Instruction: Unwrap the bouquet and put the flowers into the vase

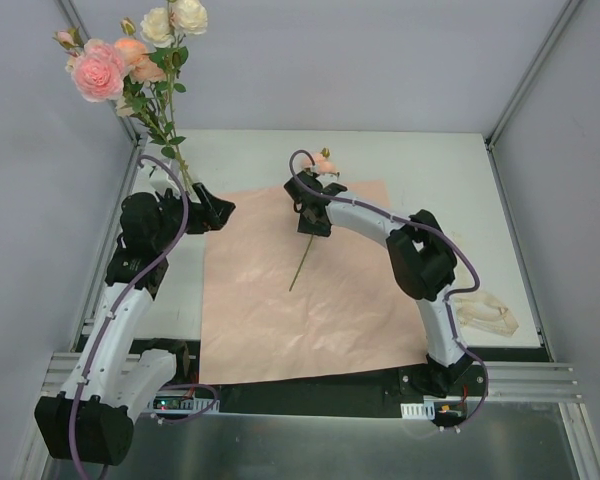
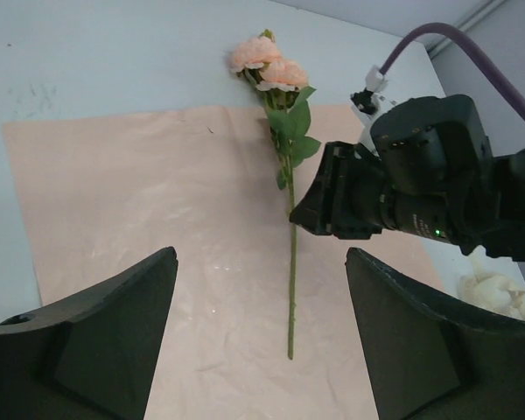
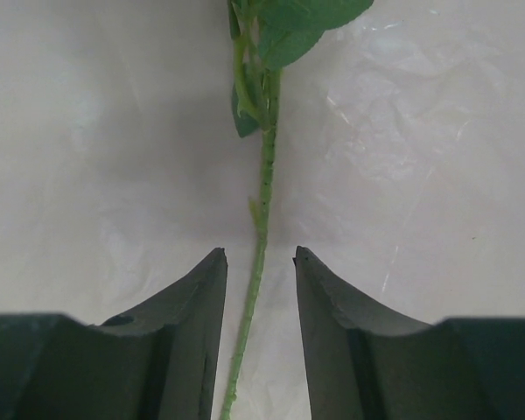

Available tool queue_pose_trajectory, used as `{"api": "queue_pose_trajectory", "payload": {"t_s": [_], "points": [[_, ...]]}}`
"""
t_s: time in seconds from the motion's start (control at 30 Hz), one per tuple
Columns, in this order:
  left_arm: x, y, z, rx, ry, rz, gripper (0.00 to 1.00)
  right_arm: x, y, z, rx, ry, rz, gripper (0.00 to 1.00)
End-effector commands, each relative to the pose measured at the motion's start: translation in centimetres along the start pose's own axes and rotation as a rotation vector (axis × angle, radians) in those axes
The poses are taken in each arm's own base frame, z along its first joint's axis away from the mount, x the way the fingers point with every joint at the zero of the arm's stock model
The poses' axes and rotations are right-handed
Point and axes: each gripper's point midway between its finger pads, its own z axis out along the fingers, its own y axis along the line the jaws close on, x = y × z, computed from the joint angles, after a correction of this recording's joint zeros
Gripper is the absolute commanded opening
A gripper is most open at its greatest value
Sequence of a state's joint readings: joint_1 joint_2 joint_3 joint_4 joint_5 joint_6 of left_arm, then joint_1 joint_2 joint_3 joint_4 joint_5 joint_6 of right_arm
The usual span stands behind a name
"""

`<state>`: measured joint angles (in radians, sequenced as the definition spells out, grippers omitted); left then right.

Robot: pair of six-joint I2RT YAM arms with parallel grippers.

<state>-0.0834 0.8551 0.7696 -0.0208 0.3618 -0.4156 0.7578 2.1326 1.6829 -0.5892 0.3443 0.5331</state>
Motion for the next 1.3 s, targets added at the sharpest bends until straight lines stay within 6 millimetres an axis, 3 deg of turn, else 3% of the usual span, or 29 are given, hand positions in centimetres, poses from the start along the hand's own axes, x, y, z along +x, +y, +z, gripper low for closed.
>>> {"api": "queue_pose_trajectory", "payload": {"t_s": [0.0, 0.13, 0.27, 0.3, 0.4, 0.5, 0.6, 0.67, 0.7, 0.73, 0.77, 0.8, 0.83, 0.87, 0.9, 0.97, 1.1, 1.2, 1.27], "points": [[-0.2, -3.1, 0.1, 0.123, 0.027, -0.011, 0.77, -0.8, 0.0, 0.4, 0.037, -0.027, 0.045, 0.38], [0.0, -3.9, 0.5, 0.143, 0.045, -0.009, 0.77, 0.0, 0.1, 1.4, 0.040, -0.012, 0.051, 0.36], [0.1, -4.5, 0.8, 0.154, 0.054, 0.001, 0.76, 0.5, 0.3, 2.3, 0.042, 0.004, 0.051, 0.27], [0.1, -4.6, 0.9, 0.157, 0.056, 0.001, 0.76, 0.6, 0.2, 2.3, 0.042, 0.006, 0.055, 0.18], [0.1, -5.0, 0.8, 0.165, 0.055, 0.007, 0.76, 0.2, -0.3, 1.9, 0.051, -0.016, 0.053, 0.05], [0.0, -5.2, 0.9, 0.168, 0.056, 0.004, 0.77, -0.8, -0.7, 0.5, 0.038, -0.061, 0.047, 0.00], [0.1, -5.6, 1.1, 0.187, 0.072, -0.010, 0.77, -3.0, -0.3, -2.2, -0.031, -0.138, 0.014, 0.01], [0.0, -6.5, 1.1, 0.229, 0.097, -0.021, 0.78, -3.3, -0.9, -4.1, -0.086, -0.170, -0.046, 0.00], [0.3, -6.7, 1.5, 0.242, 0.125, -0.042, 0.78, -4.0, -0.2, -4.8, -0.143, -0.211, -0.046, 0.00], [0.1, -7.2, 1.6, 0.262, 0.136, -0.052, 0.77, -3.8, -1.3, -6.0, -0.177, -0.231, -0.079, 0.00], [0.2, -7.5, 1.7, 0.276, 0.155, -0.080, 0.76, -3.3, -1.1, -6.6, -0.246, -0.225, -0.085, 0.00], [1.0, -8.0, 2.1, 0.314, 0.211, -0.104, 0.75, -4.7, -0.3, -7.7, -0.333, -0.290, -0.067, 0.00], [0.8, -8.7, 2.2, 0.340, 0.227, -0.115, 0.74, -4.1, -1.3, -8.7, -0.375, -0.302, -0.071, 0.01], [1.0, -9.3, 2.4, 0.366, 0.252, -0.140, 0.74, -3.9, -0.7, -9.7, -0.451, -0.307, -0.099, 0.00], [1.8, -9.7, 2.8, 0.395, 0.300, -0.162, 0.74, -5.3, -0.4, -11.8, -0.520, -0.370, -0.086, 0.01], [2.1, -11.5, 3.1, 0.450, 0.339, -0.181, 0.74, -4.5, -0.6, -12.4, -0.576, -0.364, -0.109, 0.00], [3.2, -14.3, 4.5, 0.510, 0.369, -0.204, 0.75, -4.3, -0.7, -15.7, -0.707, -0.413, -0.108, 0.00], [3.6, -14.4, 5.7, 0.468, 0.372, -0.284, 0.75, -4.1, -1.2, -16.6, -0.725, -0.434, -0.095, 0.01], [3.7, -13.7, 6.5, 0.416, 0.355, -0.354, 0.75, -3.8, -1.7, -16.1, -0.694, -0.429, -0.093, 0.00]]}}
